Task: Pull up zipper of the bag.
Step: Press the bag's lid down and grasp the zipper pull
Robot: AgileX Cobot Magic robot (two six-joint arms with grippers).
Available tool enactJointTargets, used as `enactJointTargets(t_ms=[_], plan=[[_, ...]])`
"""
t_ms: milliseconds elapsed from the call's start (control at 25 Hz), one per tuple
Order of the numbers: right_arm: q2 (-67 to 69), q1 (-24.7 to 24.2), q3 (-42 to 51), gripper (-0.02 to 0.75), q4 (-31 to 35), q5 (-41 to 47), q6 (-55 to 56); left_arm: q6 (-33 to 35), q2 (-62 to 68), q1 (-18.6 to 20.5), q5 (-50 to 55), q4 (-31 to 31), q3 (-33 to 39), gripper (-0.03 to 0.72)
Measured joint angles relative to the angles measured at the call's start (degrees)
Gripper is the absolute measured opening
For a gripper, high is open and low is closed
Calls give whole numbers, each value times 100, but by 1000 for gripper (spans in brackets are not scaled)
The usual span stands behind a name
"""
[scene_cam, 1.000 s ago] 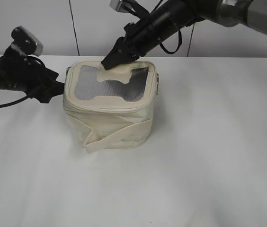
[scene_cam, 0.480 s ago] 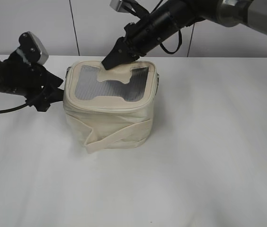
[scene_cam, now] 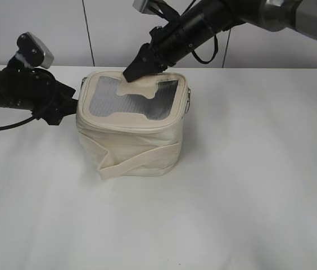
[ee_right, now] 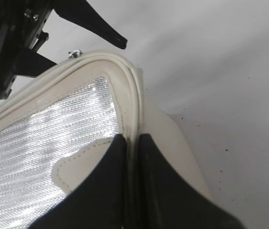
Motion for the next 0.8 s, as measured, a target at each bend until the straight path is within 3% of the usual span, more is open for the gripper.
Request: enactJointTargets(t_ms=[560,800], plan=[[0,0,0,53,-5,0,67,-234,0,11,20,-234,0,417],[0,0,0,53,5,0,85,-716,-54,114,28,-280,0,417]])
